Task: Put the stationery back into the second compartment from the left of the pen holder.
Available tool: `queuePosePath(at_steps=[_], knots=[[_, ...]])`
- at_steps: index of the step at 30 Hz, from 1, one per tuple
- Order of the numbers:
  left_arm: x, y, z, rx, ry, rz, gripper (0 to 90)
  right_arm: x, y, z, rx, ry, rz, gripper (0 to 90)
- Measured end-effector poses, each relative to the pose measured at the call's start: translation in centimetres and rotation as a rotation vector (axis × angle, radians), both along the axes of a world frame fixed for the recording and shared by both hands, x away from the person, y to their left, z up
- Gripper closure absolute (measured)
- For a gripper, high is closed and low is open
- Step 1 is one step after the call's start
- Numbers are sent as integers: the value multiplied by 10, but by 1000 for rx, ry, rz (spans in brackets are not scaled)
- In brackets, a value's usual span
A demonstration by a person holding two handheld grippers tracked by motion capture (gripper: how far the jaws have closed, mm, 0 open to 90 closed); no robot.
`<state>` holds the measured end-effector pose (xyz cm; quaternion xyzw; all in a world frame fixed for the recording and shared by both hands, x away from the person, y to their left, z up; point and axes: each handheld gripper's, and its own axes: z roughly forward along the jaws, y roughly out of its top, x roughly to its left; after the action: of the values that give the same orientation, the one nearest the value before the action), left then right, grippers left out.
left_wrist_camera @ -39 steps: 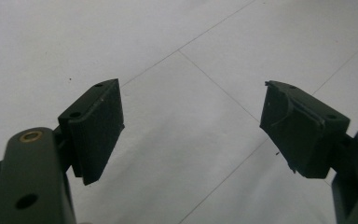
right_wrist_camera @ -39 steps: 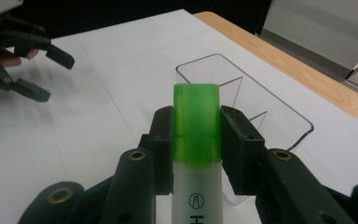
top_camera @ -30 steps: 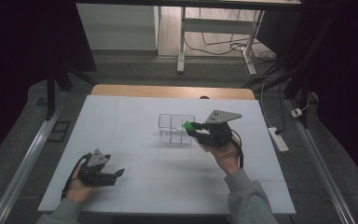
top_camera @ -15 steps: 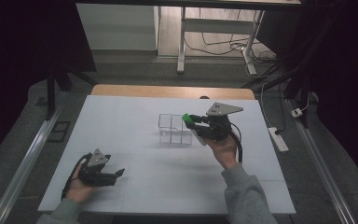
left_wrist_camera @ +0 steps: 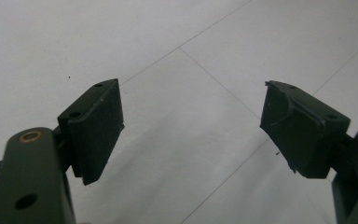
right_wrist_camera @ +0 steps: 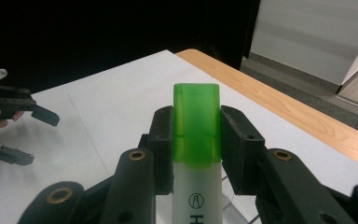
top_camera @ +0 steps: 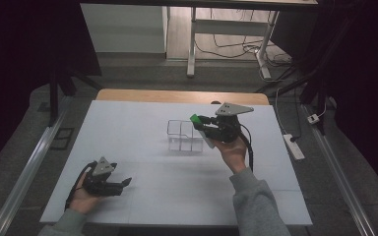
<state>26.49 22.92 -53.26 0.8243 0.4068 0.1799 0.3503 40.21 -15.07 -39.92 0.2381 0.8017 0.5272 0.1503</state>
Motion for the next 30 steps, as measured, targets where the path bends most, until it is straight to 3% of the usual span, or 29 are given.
queuePosePath(at_steps=[30], knots=[[2, 1, -1, -4, 4, -5, 208, 32, 32, 1, 23, 12, 4, 663]])
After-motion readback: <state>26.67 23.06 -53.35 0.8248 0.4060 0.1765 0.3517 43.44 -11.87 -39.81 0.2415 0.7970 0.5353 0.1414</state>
